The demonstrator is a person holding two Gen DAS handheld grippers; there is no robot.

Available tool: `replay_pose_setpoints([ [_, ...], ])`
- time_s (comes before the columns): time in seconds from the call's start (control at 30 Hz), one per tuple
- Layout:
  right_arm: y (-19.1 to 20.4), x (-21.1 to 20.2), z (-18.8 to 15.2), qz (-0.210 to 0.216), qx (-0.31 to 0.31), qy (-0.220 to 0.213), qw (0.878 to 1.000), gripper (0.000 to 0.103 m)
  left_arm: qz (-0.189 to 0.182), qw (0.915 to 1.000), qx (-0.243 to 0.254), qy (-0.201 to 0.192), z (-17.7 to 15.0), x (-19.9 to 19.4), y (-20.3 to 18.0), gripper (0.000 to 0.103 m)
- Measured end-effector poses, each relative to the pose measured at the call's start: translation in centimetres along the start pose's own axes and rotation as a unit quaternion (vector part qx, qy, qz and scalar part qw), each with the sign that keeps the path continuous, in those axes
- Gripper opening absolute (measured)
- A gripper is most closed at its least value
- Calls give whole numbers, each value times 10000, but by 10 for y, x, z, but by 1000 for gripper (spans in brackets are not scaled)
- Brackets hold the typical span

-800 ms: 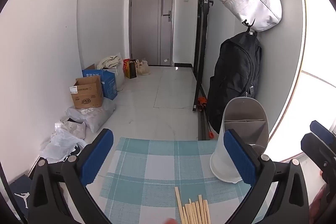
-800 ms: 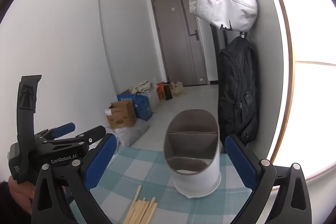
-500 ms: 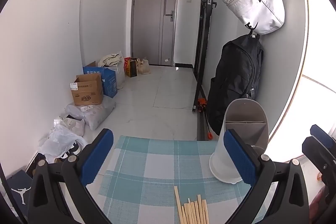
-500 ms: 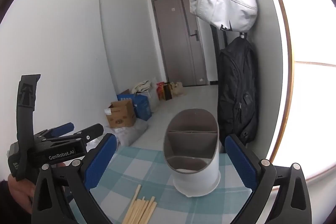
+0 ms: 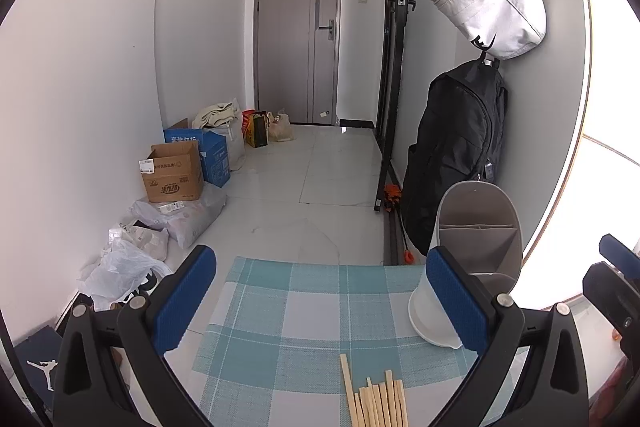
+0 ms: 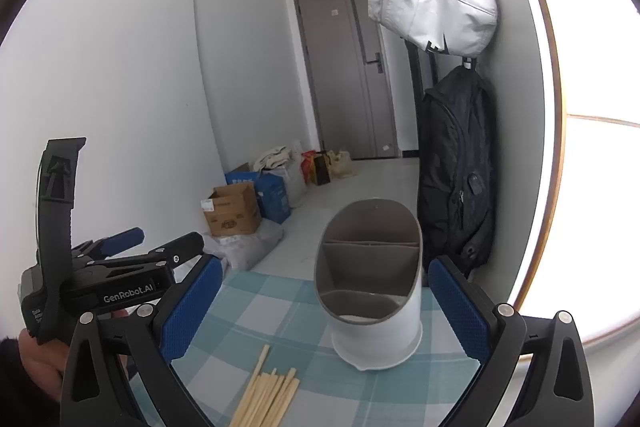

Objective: Organize utensils

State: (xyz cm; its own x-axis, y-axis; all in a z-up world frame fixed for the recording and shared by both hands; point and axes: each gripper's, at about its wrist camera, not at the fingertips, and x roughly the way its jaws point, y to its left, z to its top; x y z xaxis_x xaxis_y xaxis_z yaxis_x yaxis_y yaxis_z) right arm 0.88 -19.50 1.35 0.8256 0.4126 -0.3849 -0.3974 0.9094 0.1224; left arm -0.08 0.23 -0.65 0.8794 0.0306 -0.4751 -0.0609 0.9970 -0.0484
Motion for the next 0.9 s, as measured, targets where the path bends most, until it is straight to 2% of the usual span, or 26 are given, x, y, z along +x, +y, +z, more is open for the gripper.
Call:
replay_pose_setpoints([
  [0.2,-3,7,-2,232,146,202,9994,103,13,10000,-13,46,2,2,-3,102],
  [0.9,-4,7,-3,240,229,169,9993,103,124,9999,-91,36,-1,3,1,102],
])
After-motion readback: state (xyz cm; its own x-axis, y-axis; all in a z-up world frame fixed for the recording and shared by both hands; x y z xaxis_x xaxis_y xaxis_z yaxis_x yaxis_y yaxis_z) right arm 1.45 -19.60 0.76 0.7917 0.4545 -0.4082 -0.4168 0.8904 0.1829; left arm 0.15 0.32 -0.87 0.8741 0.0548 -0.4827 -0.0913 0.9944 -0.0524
